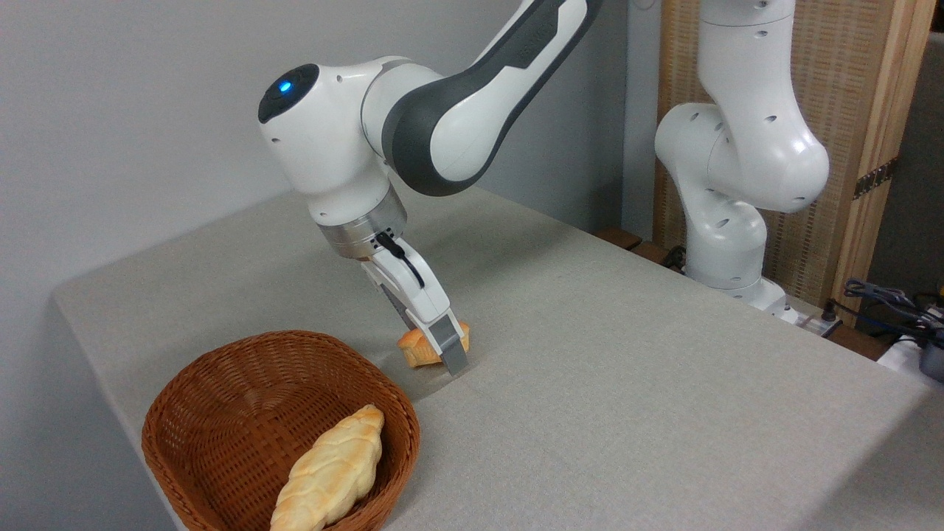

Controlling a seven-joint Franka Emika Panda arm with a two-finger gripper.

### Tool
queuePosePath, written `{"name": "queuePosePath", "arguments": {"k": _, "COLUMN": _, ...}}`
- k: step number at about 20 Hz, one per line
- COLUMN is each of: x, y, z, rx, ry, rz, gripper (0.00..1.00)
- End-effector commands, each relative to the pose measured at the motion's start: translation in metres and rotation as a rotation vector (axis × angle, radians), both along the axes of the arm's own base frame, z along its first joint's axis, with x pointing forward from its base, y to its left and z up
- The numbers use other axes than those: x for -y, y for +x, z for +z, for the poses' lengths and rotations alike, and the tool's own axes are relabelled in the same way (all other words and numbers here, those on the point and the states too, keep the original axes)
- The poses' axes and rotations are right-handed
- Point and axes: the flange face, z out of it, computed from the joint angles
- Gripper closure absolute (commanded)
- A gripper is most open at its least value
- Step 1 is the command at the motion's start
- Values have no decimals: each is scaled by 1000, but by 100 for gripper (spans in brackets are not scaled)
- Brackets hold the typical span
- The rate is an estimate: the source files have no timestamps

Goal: Put bread into the basket
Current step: 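Close the gripper around the orange bun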

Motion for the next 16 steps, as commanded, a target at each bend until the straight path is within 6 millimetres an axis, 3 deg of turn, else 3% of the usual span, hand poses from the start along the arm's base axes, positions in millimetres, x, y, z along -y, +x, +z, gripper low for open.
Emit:
{"name": "queuePosePath", "arguments": {"k": 1, "x": -1, "y": -3, "z": -3, "rx": -13, "ry": 1, "rz": -17, "gripper": 21}}
{"name": "queuePosePath", "arguments": {"k": 3, "x": -1, "y": -3, "z": -3, "rx": -11, "ry": -3, "rz": -32, "gripper": 59}}
{"name": "queuePosePath", "arguments": {"k": 4, "x": -2, "y": -3, "z": -3, "rx": -12, "ry": -8, "rz": -41, "gripper": 66}}
{"name": "queuePosePath", "arguments": {"k": 16, "x": -2, "y": -2, "z": -2, "rx": -7, "ry": -8, "rz": -47, "gripper": 66}}
